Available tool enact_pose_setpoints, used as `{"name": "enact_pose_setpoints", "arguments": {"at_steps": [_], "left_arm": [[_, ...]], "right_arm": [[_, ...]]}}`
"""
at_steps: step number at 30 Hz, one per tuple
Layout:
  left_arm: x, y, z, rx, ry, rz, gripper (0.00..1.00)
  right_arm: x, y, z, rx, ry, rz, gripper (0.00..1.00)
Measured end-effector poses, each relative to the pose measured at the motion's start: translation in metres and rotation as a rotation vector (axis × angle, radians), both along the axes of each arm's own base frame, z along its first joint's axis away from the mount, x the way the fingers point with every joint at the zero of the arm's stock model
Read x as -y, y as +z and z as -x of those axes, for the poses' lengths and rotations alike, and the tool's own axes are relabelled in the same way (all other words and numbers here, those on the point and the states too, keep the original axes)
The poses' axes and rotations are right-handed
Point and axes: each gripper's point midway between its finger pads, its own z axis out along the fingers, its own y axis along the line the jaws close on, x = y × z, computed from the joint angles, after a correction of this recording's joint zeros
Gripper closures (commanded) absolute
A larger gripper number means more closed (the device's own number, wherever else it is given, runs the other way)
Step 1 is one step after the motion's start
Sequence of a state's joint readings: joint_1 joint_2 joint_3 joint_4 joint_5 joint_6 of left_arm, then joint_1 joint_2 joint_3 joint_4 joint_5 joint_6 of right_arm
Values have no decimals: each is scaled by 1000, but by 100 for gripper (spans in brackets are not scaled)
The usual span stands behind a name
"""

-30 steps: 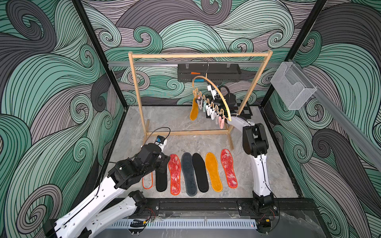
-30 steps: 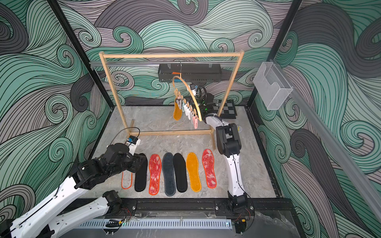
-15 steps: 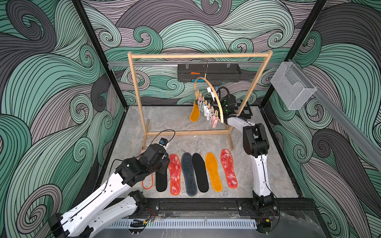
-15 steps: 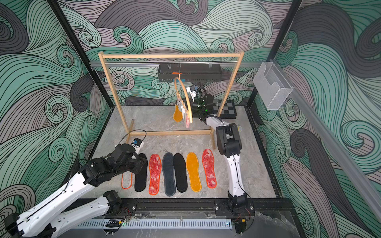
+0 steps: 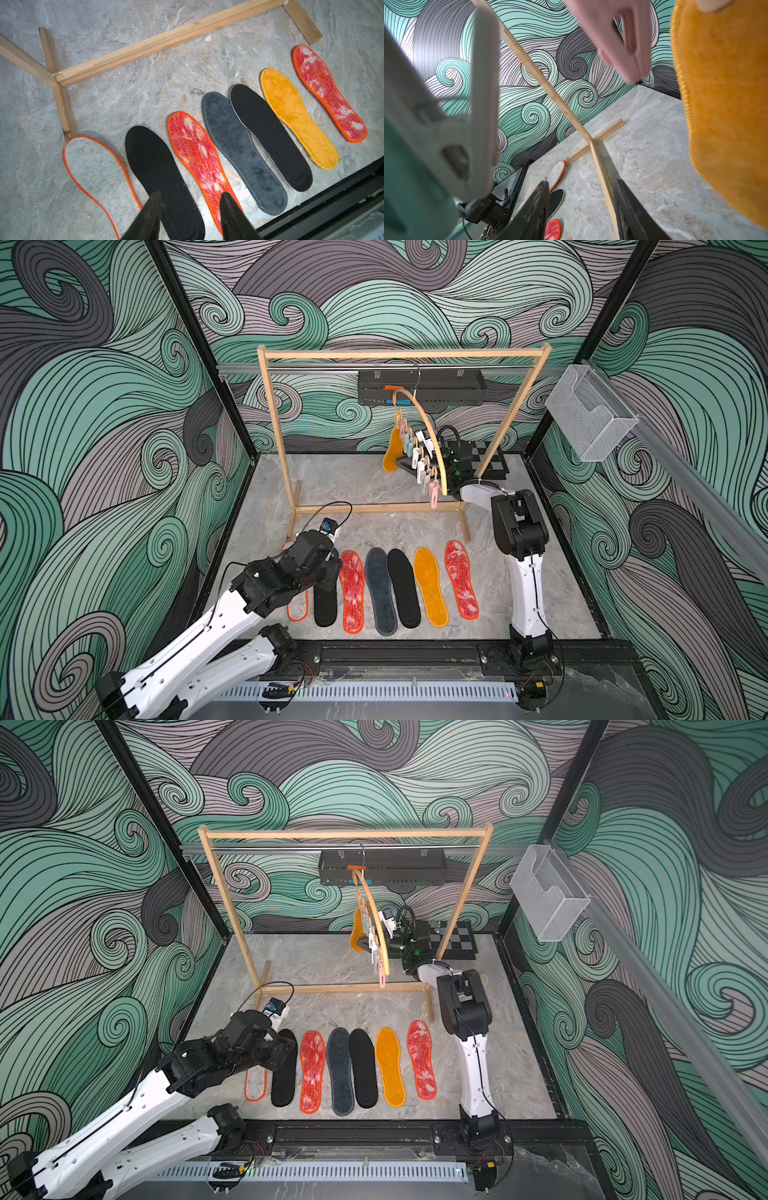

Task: Take the shoe insoles off the hanger
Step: Remove the insole from the hanger.

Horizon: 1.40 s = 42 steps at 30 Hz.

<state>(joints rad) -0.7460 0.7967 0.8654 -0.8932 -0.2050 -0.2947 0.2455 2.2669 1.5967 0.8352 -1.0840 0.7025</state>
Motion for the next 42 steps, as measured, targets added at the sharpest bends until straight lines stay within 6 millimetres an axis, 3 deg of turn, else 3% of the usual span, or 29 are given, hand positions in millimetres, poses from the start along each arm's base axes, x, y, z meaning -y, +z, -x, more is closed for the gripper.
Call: {"name": "enact_pose_setpoints", "arguments": {"at_steps": [6,16,24,34,42], "left_arm": [[1,0,0,-2,-3,2,52],[2,1,1,0,-14,6,52],[5,2,3,-4,-32,20,52],[5,4,5,1,-38,32,52],[7,6,6,4,-46,48,52]], "right_arm": [[6,-8,14,-16,-29,18,51],[14,-58,50,-113,-70,87,54],[21,-56,97,-125,-120,150,54],[51,-72,161,-188,-239,261,52],[63,-75,215,-185,-320,387,51]]}}
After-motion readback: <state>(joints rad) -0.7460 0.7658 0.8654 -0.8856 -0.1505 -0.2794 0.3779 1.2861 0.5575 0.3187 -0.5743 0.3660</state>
